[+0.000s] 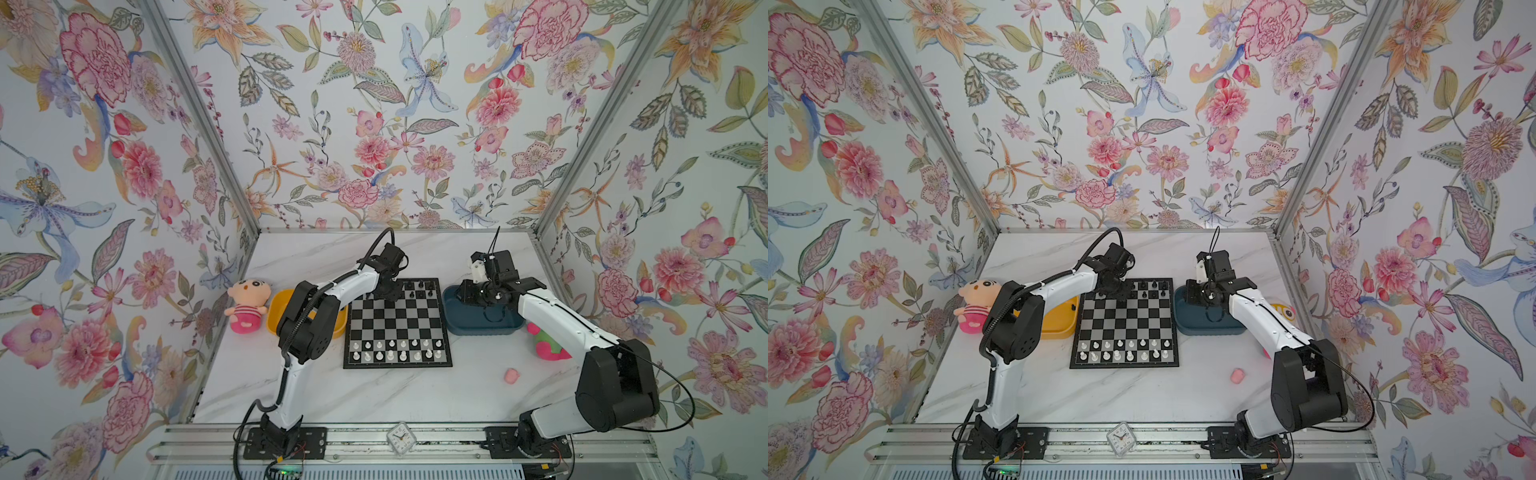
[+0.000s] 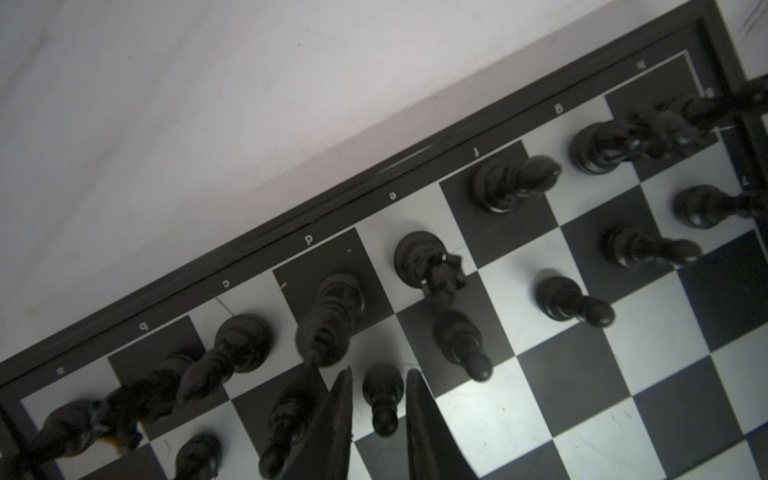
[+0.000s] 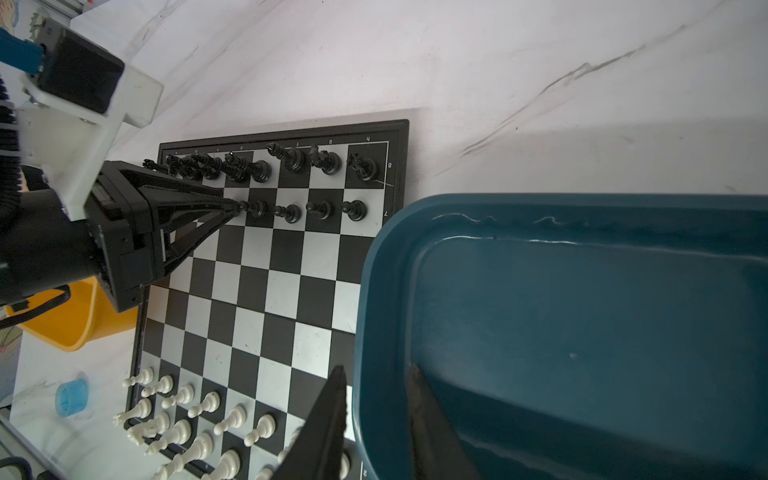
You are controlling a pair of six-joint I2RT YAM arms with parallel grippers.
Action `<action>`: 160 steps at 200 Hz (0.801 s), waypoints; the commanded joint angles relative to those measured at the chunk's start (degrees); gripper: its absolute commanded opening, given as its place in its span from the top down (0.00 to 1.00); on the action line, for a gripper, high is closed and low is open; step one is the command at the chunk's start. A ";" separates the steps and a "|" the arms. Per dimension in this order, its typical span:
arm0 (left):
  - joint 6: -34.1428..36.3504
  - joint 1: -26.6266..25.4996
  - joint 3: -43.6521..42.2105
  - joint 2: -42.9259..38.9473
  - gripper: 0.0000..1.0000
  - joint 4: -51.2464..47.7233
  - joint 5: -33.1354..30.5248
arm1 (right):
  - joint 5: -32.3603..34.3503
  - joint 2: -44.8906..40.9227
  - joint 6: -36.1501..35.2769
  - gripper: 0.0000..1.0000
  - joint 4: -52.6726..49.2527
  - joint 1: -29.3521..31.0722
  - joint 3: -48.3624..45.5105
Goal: Set up the chess pieces on the board
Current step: 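Raise the left gripper and swing it back over the yellow tray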
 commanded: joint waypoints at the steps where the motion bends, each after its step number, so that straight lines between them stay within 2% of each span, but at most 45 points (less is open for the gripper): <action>1: -0.48 0.24 0.87 -1.33 0.74 -1.19 -0.65 | -0.01 -0.70 0.10 0.73 0.26 -0.34 -0.57; 113: -0.36 0.18 0.87 -5.74 0.71 -1.49 -0.65 | -0.41 -1.27 0.29 0.72 0.32 -0.26 -0.13; 160: -0.38 -0.10 0.54 -9.10 0.67 -1.59 -1.08 | -0.34 -1.60 0.35 0.72 0.40 -0.23 0.14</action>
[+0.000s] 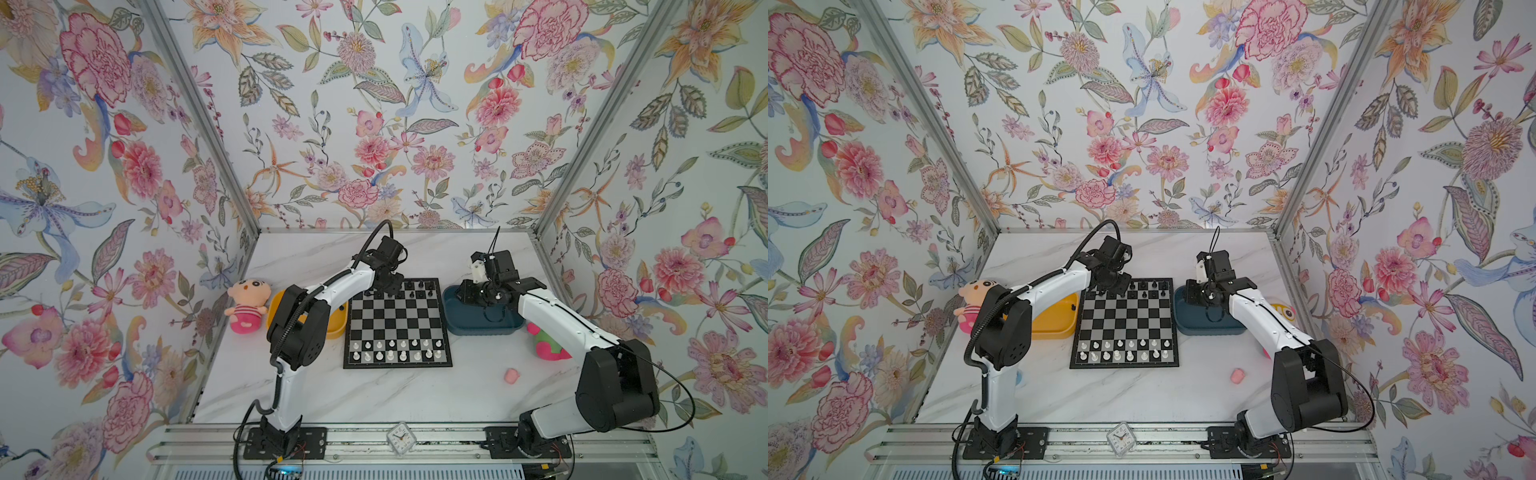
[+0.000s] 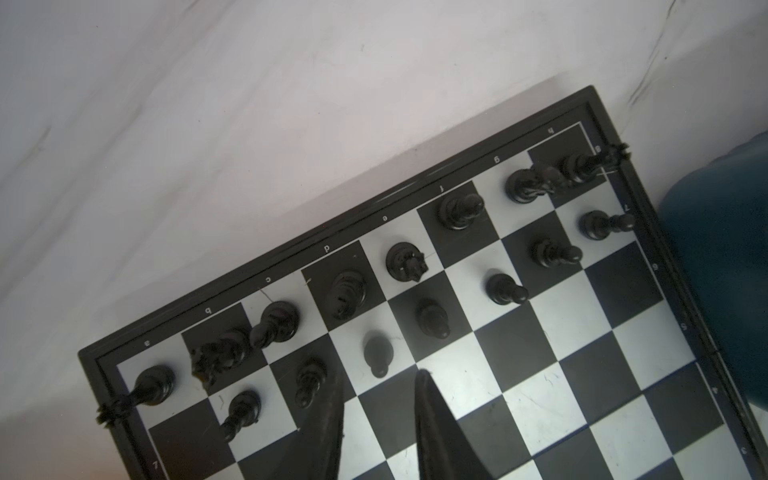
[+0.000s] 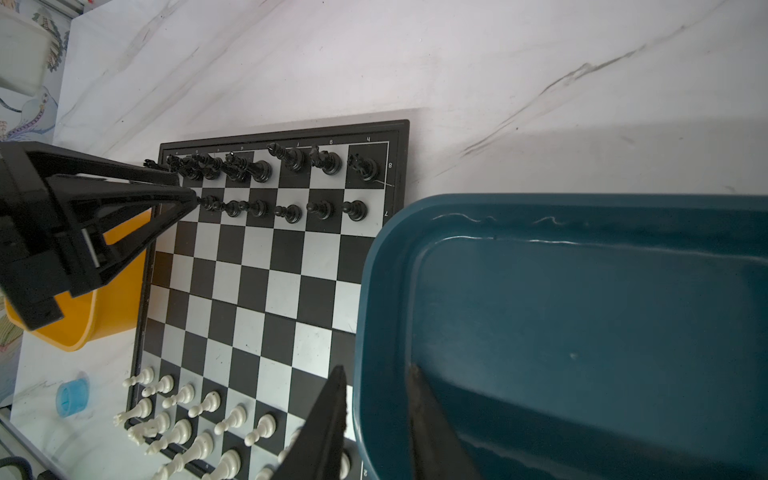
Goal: Set up the chess pieces on the board
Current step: 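Raise the left gripper and swing it back over the yellow tray, then lower the left gripper toward the last black pawn while the right arm rises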
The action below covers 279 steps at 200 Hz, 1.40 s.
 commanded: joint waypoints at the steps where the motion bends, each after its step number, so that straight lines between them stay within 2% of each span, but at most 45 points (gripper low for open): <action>1: -0.36 -0.09 0.49 -3.57 0.67 -1.11 -1.06 | -0.34 -1.55 0.32 0.72 0.37 -0.26 0.14; 42: -0.56 -0.17 -0.22 -7.25 0.65 0.11 -0.64 | -0.29 -1.57 0.46 0.72 0.61 0.25 0.31; 81: -0.76 -0.26 -1.88 -12.06 0.56 1.74 -1.10 | 0.31 -2.24 0.58 0.71 0.98 0.54 -0.43; 123: -0.16 -0.22 -2.97 -16.91 0.54 2.28 -4.15 | 0.14 -2.12 0.55 0.71 1.04 0.63 0.20; 171: 0.64 0.78 -8.08 -25.41 0.50 1.64 -10.76 | 0.44 -2.34 0.82 0.71 1.70 1.59 0.94; 196: 0.43 2.95 -13.03 -31.92 0.48 1.84 -13.44 | 0.55 -2.13 0.85 0.71 1.68 2.34 1.28; 235: -1.74 9.18 -21.87 -39.82 0.46 1.81 -13.20 | 1.32 -2.75 0.75 0.71 1.14 2.79 1.28; 279: -2.87 14.76 -28.89 -42.46 0.44 1.77 -11.47 | 2.80 -3.81 0.29 0.70 -0.28 2.72 1.28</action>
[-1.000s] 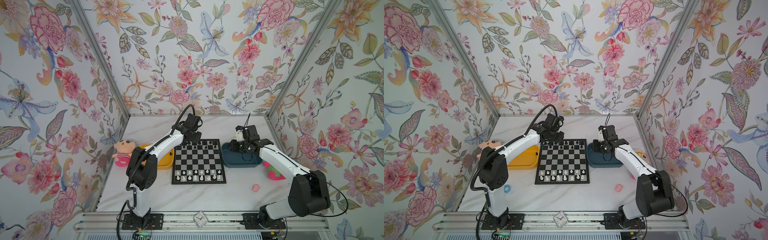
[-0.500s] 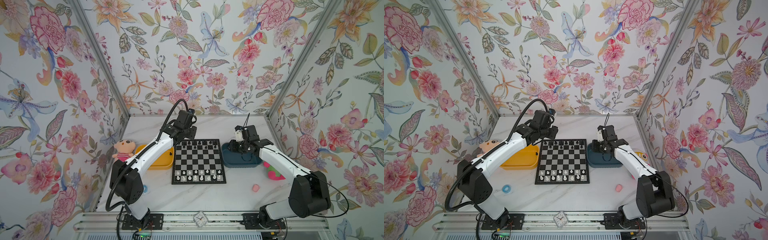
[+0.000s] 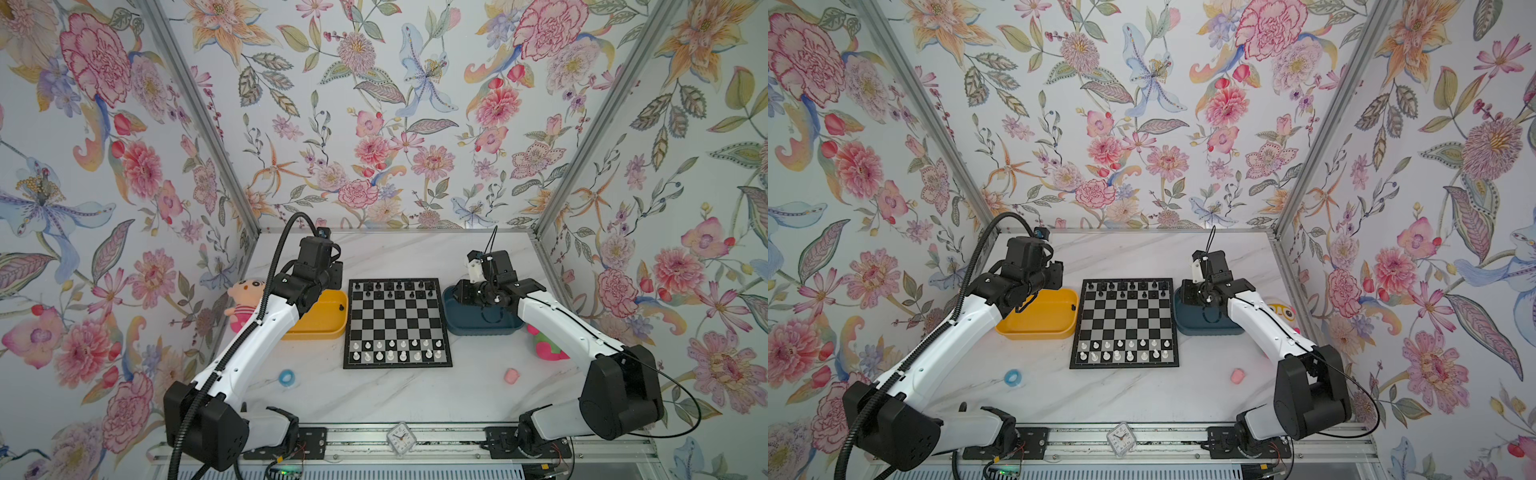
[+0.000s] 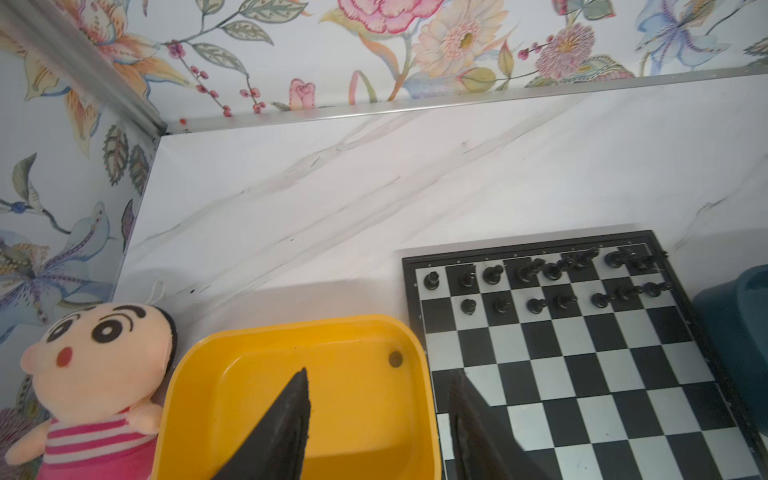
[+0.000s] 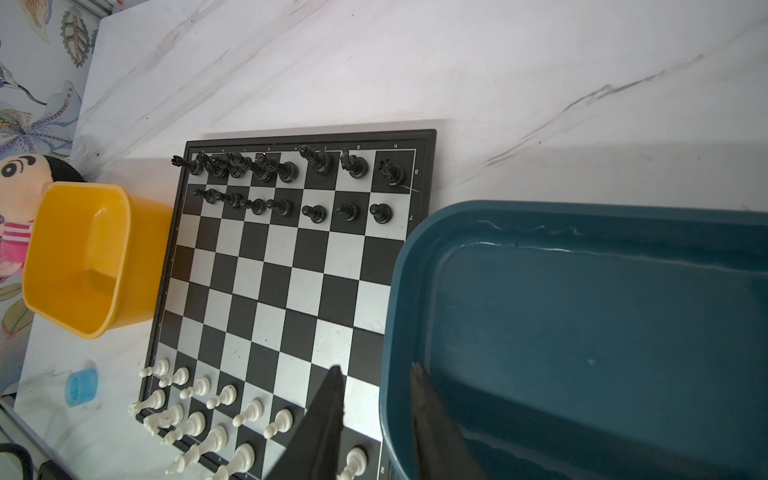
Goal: Set up the chess pieces on the board
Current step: 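Lower the left gripper toward the last black pawn while the right arm rises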
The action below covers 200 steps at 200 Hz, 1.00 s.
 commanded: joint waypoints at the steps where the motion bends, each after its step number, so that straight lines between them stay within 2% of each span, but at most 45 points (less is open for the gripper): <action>1: -1.19 1.81 -3.41 -0.63 0.44 -0.32 0.57 | 1.67 -1.75 0.05 0.70 -0.71 0.10 1.24; 64: -1.62 6.62 -12.02 2.74 0.43 4.85 6.32 | 3.42 -2.16 -0.69 0.68 -3.01 -1.39 1.67; 155: -1.15 7.42 -10.91 12.50 0.45 7.89 11.22 | 4.20 -2.37 -1.72 0.66 -4.42 -3.93 2.90; 185: -0.92 7.54 -10.00 13.55 0.46 7.75 11.83 | 4.47 -4.23 -2.20 0.52 -1.47 -3.88 1.74; 200: -0.93 7.55 -9.72 15.74 0.46 7.80 12.30 | 4.82 -5.87 -2.50 0.24 0.64 -3.92 0.87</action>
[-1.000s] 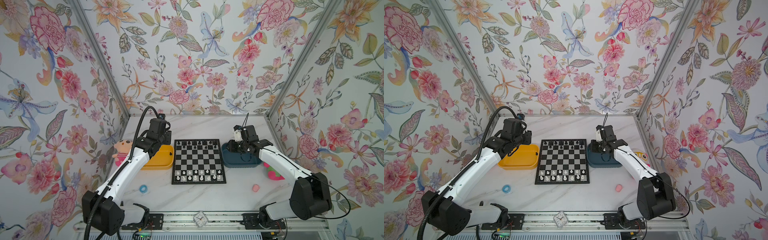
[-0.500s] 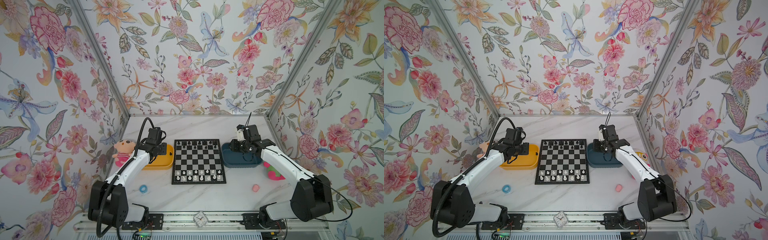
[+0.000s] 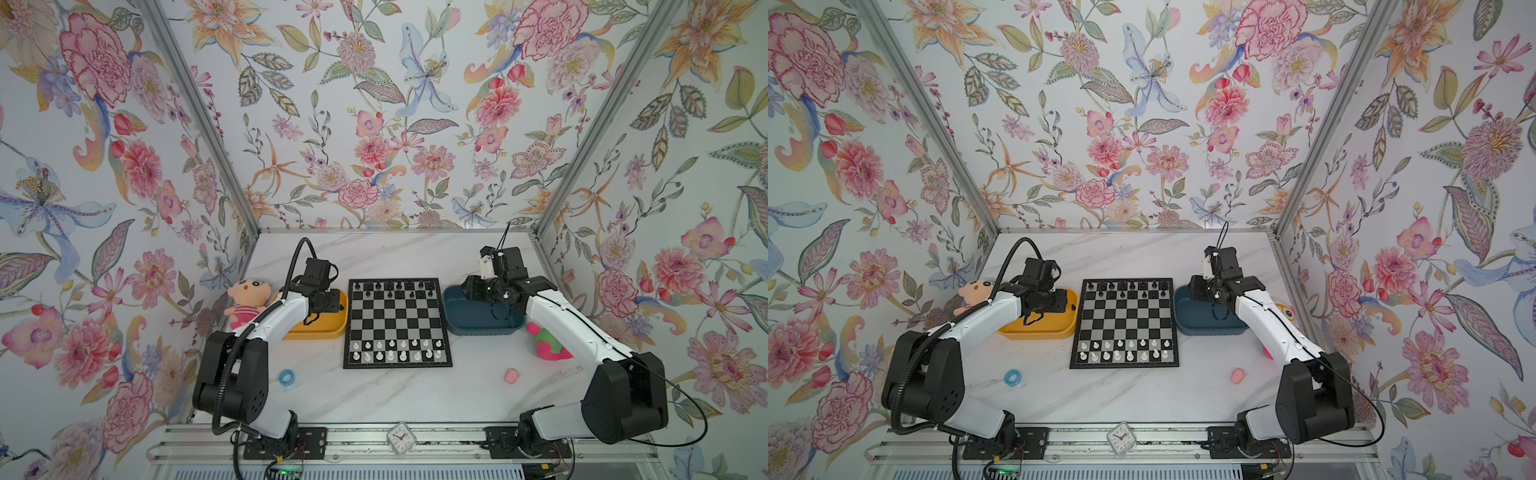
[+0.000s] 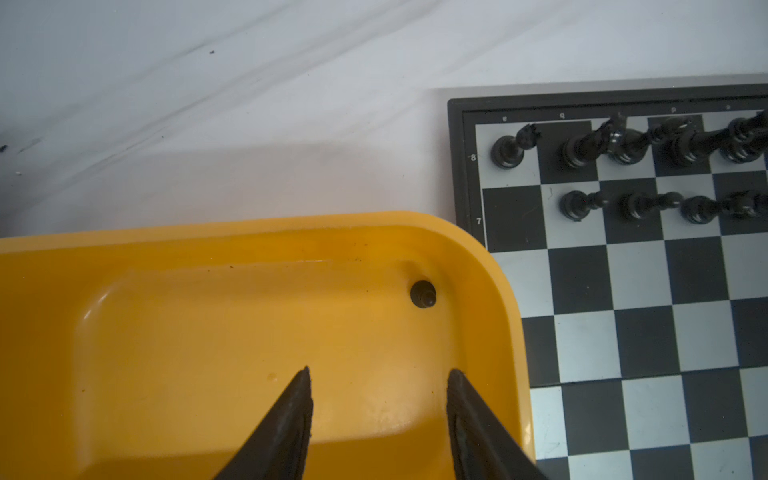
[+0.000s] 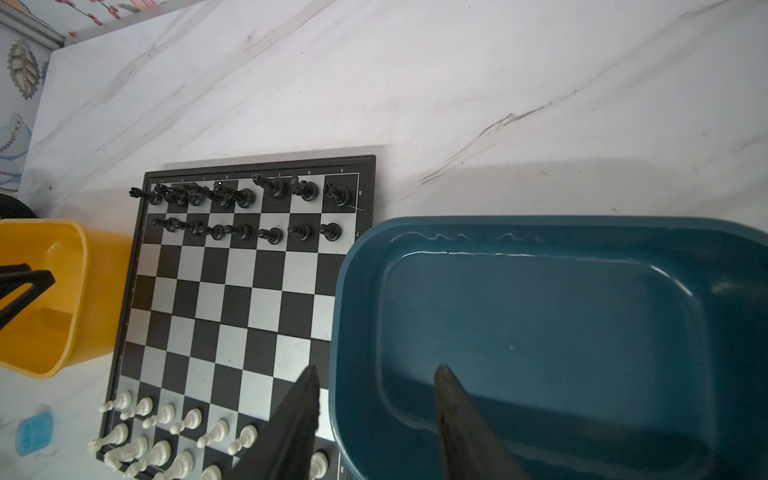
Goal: Set up the chess pieces on the board
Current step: 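Lower the left gripper toward the last black pawn while the right arm rises, then close the left gripper on the last black pawn in the yellow tray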
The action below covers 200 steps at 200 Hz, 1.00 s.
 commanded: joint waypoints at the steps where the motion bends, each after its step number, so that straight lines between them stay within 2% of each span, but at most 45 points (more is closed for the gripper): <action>1: -0.06 0.63 1.96 2.39 0.46 0.68 1.47 | 1.03 -3.93 -1.01 0.21 3.62 -0.15 -0.68; 5: -0.01 0.55 2.04 2.50 0.46 0.74 1.60 | 1.05 -4.43 -1.16 0.11 4.22 -0.21 -1.01; 7: -0.05 0.55 2.05 2.56 0.46 0.76 1.64 | 1.01 -4.71 -1.28 0.02 4.68 -0.21 -1.24; 9: -0.05 0.55 2.12 2.67 0.46 0.76 1.69 | 1.00 -4.87 -1.29 0.00 5.08 -0.17 -1.45; 41: -0.12 0.58 2.48 3.02 0.47 0.67 2.17 | 1.28 -10.72 -2.36 0.01 13.89 0.41 -5.80; 69: -0.23 0.57 2.49 2.96 0.47 0.72 2.61 | 5.49 -16.19 -2.94 0.01 22.06 1.40 -10.68; 96: -0.32 0.57 2.49 2.86 0.47 0.72 2.88 | 19.79 -18.02 -1.42 0.01 22.96 4.46 -11.50; 114: -0.36 0.56 2.57 2.87 0.47 0.76 3.14 | 33.25 -18.00 0.66 0.01 23.25 7.96 -11.13; 129: -0.66 0.51 2.43 2.79 0.48 0.81 3.54 | 39.07 -18.56 2.49 0.01 26.58 9.51 -12.68; 145: -0.80 0.54 2.23 2.82 0.48 1.02 4.00 | 38.17 -19.88 3.99 0.01 29.59 9.09 -14.35; 173: -0.96 0.52 1.96 2.95 0.48 1.18 4.37 | 27.19 -22.06 5.88 0.01 27.35 5.29 -13.80; 189: -1.06 0.47 1.96 3.22 0.48 1.29 4.64 | 20.60 -24.09 4.14 0.01 28.34 3.22 -15.24; 200: -1.14 0.49 1.96 3.61 0.48 1.36 4.73 | 18.65 -25.69 4.20 0.01 29.65 2.51 -16.70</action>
